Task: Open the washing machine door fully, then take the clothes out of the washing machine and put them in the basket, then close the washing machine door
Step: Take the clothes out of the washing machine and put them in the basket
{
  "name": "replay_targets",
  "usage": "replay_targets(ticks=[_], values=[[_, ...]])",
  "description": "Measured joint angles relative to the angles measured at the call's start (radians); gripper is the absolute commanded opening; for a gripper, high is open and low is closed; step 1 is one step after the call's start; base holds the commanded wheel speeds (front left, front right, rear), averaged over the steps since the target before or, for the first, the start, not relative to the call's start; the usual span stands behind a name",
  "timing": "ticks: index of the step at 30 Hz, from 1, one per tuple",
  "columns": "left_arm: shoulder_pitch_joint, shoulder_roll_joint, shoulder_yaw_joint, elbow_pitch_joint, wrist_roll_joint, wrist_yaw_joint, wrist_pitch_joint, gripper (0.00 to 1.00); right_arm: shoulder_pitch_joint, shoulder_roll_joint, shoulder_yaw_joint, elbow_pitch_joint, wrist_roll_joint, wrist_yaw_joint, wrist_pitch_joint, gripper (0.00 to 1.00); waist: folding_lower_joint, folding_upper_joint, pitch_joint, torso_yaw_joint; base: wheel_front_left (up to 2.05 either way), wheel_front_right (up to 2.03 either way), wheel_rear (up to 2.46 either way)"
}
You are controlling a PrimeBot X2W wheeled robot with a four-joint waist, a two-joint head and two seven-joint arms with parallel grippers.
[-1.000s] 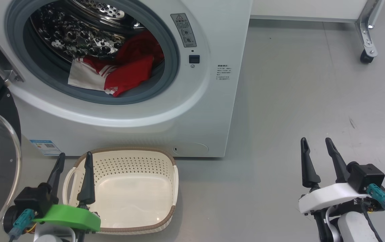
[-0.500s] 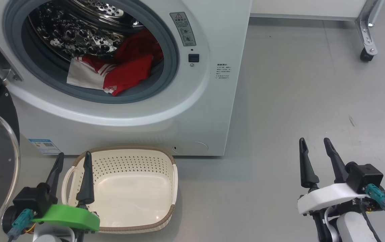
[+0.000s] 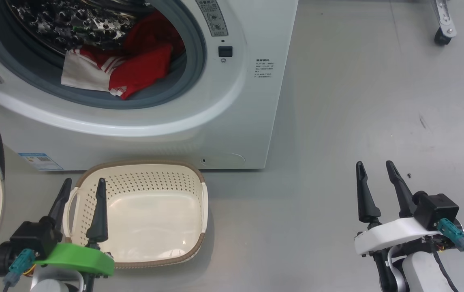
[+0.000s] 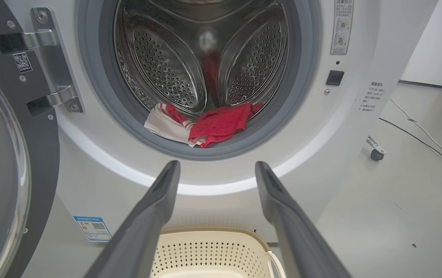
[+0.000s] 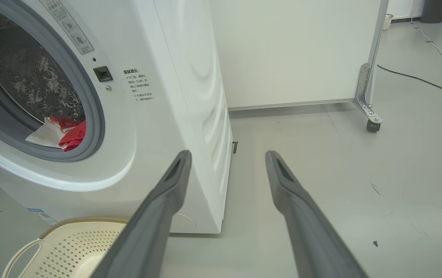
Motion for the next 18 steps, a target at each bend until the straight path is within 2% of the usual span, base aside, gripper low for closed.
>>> replay_targets(ticks=[8, 11, 18], values=[[-0.049, 0.032, 0.025, -0.031, 0.000, 0.012, 0.016, 1.00, -0.028, 0.002, 0.033, -0.020, -0.012, 0.000, 0.000, 1.00, 0.0000, 0.0000, 0.085, -0.022, 0.00, 0.00, 0.00], [-0.087, 0.043, 0.043, -0.037, 0.000, 0.030, 0.039, 1.00, -0.038, 0.002, 0.039, -0.022, -0.012, 0.000, 0.000, 1.00, 0.0000, 0.0000, 0.122, -0.035, 0.00, 0.00, 0.00], [-0.218, 0.101, 0.079, -0.064, 0.007, 0.048, 0.105, 1.00, -0.090, 0.003, 0.074, -0.042, -0.013, 0.001, 0.000, 1.00, 0.0001, 0.0000, 0.214, -0.069, 0.00, 0.00, 0.00]])
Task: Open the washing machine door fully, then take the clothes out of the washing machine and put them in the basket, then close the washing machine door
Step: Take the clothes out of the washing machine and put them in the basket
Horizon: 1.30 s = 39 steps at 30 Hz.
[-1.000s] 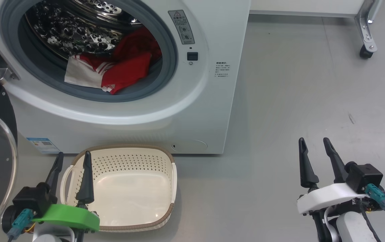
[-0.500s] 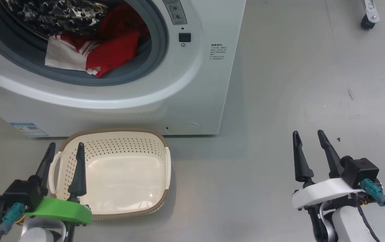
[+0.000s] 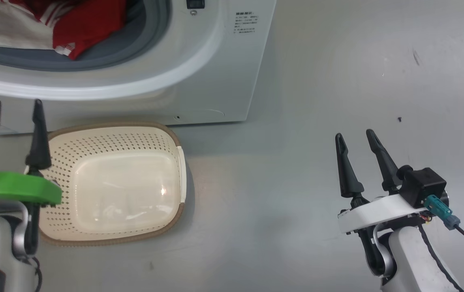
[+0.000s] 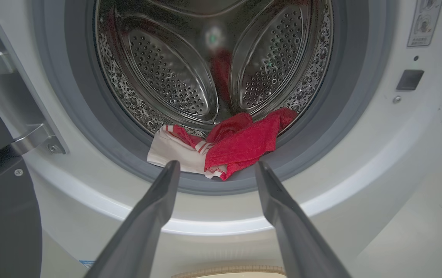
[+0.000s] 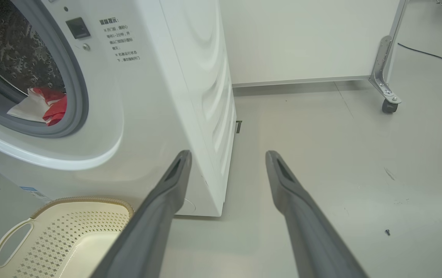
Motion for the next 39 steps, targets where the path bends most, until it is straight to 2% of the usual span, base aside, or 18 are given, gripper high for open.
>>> replay_targets(ticks=[6, 10, 20, 31, 39], values=[[-0.135, 0.038, 0.042, 0.009, -0.013, 0.018, 0.091, 1.00, -0.055, 0.002, 0.027, -0.006, -0.002, 0.001, 0.000, 1.00, 0.0000, 0.0000, 0.079, -0.035, 0.00, 0.00, 0.00], [-0.216, 0.094, 0.063, 0.048, -0.006, 0.042, 0.158, 1.00, -0.077, 0.003, 0.043, -0.001, -0.002, 0.001, 0.000, 1.00, 0.0001, 0.0000, 0.120, -0.066, 0.00, 0.00, 0.00], [-0.398, 0.195, 0.051, 0.155, 0.061, 0.064, 0.315, 1.00, -0.109, 0.005, 0.066, 0.012, 0.014, 0.001, 0.000, 1.00, 0.0000, 0.0000, 0.193, -0.146, 0.00, 0.00, 0.00], [-0.548, 0.253, 0.052, 0.276, 0.109, 0.112, 0.433, 1.00, -0.143, 0.010, 0.101, 0.020, 0.060, -0.002, 0.000, 1.00, 0.0000, 0.0000, 0.254, -0.213, 0.00, 0.00, 0.00], [-0.639, 0.282, 0.040, 0.340, 0.143, 0.123, 0.488, 1.00, -0.163, 0.010, 0.123, 0.007, 0.085, -0.011, 0.000, 1.00, 0.0000, 0.0000, 0.285, -0.239, 0.00, 0.00, 0.00]])
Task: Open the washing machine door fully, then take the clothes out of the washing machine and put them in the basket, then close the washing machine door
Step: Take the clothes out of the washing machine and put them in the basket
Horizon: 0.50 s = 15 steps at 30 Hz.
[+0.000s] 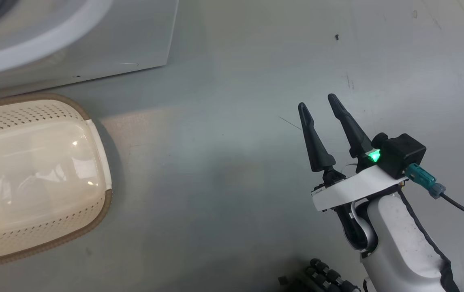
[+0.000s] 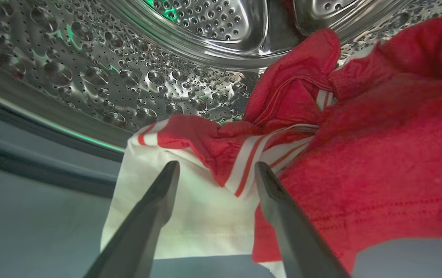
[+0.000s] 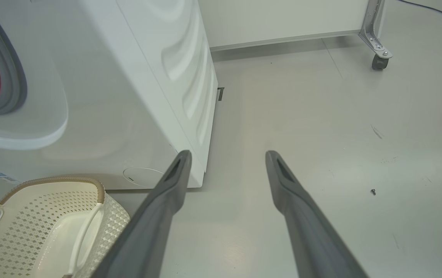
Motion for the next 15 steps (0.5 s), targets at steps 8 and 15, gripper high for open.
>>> replay_targets(ticks=[8, 15], values=[[-0.083, 0.004, 0.030, 0.076, -0.015, 0.026, 0.044, 1.00, -0.009, 0.001, 0.016, -0.003, 0.011, -0.016, 0.000, 1.00, 0.0000, 0.0000, 0.023, -0.019, 0.00, 0.00, 0.00], [-0.129, 0.026, 0.007, 0.124, 0.034, 0.031, 0.068, 1.00, -0.012, 0.001, 0.026, -0.013, 0.013, -0.025, 0.000, 1.00, 0.0000, 0.0000, 0.042, -0.032, 0.00, 0.00, 0.00]])
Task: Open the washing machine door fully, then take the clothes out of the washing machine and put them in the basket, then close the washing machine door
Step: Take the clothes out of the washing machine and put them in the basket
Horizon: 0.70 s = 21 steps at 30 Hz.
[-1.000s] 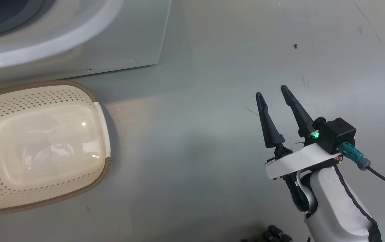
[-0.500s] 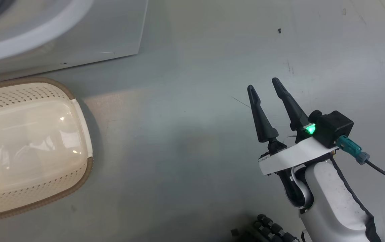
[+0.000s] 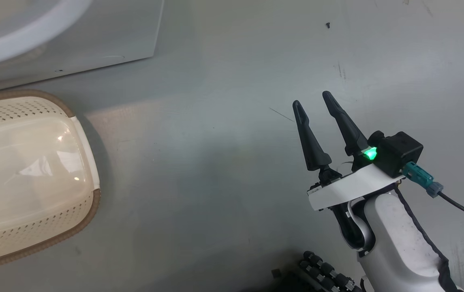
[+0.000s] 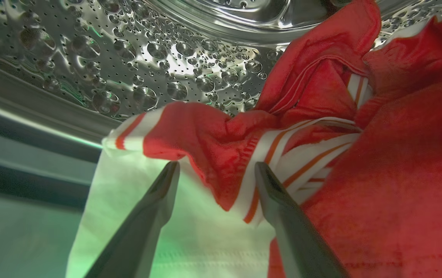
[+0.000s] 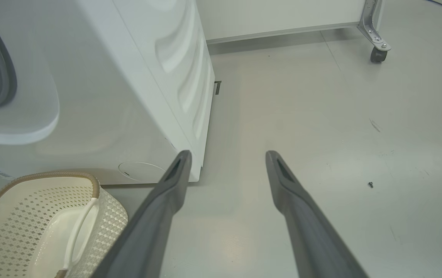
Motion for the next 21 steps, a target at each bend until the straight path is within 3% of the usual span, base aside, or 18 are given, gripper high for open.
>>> replay_targets(ticks=[13, 14, 15, 16, 17, 18, 21], values=[[-0.054, 0.010, -0.002, 0.076, 0.029, 0.012, 0.001, 1.00, -0.003, 0.001, 0.012, -0.004, 0.008, -0.011, 0.000, 1.00, -0.0001, 0.0000, 0.013, -0.006, 0.00, 0.00, 0.00], [-0.057, 0.006, 0.003, 0.080, 0.026, 0.012, 0.001, 0.92, -0.005, 0.001, 0.012, -0.005, 0.008, -0.012, 0.000, 1.00, -0.0001, 0.0000, 0.013, -0.005, 0.00, 0.00, 0.00], [-0.062, 0.002, 0.004, 0.085, 0.026, 0.012, 0.001, 0.44, -0.007, 0.001, 0.012, -0.005, 0.008, -0.018, 0.000, 1.00, 0.0000, 0.0000, 0.014, -0.004, 0.00, 0.00, 0.00], [-0.065, 0.001, 0.005, 0.089, 0.026, 0.012, 0.001, 0.44, -0.009, 0.001, 0.012, -0.005, 0.008, -0.018, 0.000, 1.00, -0.0001, 0.0000, 0.014, -0.003, 0.00, 0.00, 0.00], [-0.068, 0.001, 0.005, 0.092, 0.026, 0.014, 0.000, 0.35, -0.009, 0.001, 0.012, -0.005, 0.008, -0.018, 0.000, 1.00, -0.0001, 0.0000, 0.014, -0.002, 0.00, 0.00, 0.00], [-0.071, 0.001, 0.006, 0.096, 0.026, 0.015, -0.001, 0.00, -0.010, 0.001, 0.012, -0.005, 0.008, -0.018, 0.000, 1.00, -0.0001, 0.0000, 0.014, -0.001, 0.00, 0.00, 0.00], [-0.085, -0.003, 0.008, 0.120, 0.026, 0.016, -0.014, 0.00, -0.017, 0.001, 0.012, -0.005, 0.008, -0.018, 0.000, 1.00, 0.0000, 0.0000, 0.012, 0.004, 0.00, 0.00, 0.00]])
